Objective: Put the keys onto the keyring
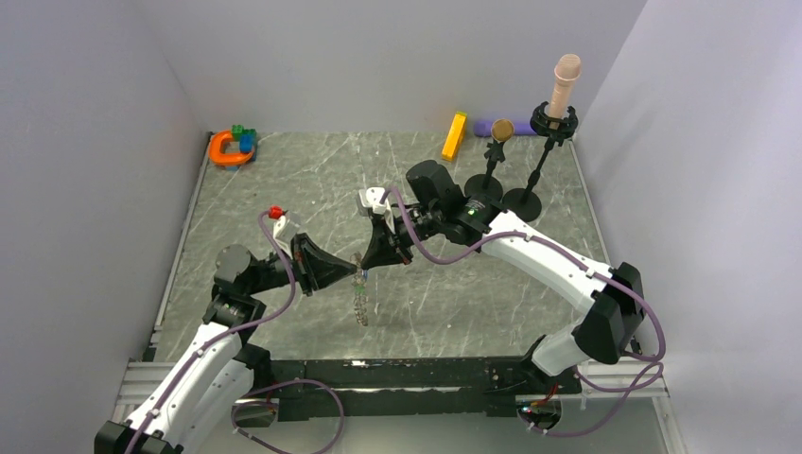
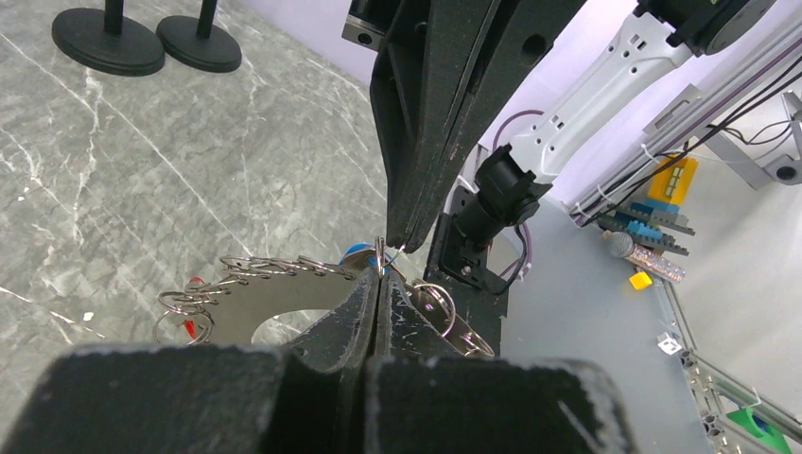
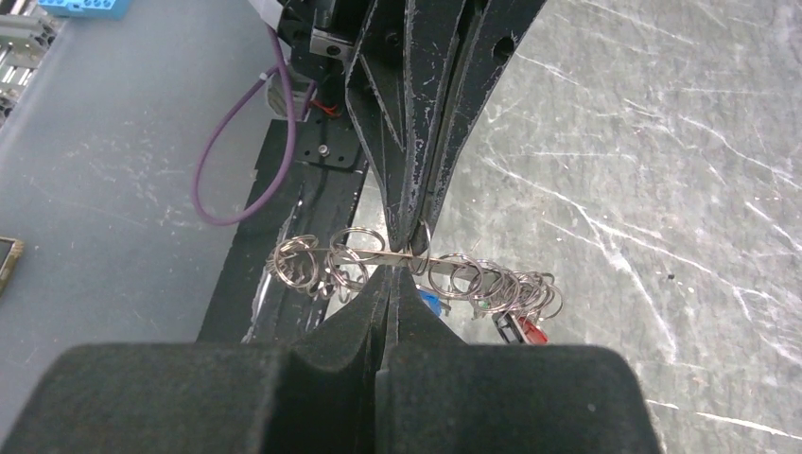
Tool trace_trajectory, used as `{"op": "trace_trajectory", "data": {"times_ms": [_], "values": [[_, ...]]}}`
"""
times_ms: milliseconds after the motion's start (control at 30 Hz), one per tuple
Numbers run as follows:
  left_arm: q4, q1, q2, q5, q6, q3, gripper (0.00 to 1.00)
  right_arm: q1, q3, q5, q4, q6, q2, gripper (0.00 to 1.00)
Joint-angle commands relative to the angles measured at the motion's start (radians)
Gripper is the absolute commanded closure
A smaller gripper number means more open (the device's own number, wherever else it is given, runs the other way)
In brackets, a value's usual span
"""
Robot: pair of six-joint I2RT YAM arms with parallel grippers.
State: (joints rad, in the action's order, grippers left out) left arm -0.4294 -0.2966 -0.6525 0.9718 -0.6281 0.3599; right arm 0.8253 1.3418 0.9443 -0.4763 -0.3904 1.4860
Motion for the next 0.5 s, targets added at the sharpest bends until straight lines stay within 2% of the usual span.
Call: {"op": "trace_trajectory", "data": {"times_ms": [0,467], "values": [[-0.140,0.011,0.005,0.005,-0.055,0.027,1.00,0.010,0.003,0.006,-0.045,-0.042,-0.035,1.00],[-0.365,0.021,-0.011,-0.018,-0.188,-0.050,1.00,0.024,-0.009,-0.011,-0.045,-0.055,-0.042,1.00]]}}
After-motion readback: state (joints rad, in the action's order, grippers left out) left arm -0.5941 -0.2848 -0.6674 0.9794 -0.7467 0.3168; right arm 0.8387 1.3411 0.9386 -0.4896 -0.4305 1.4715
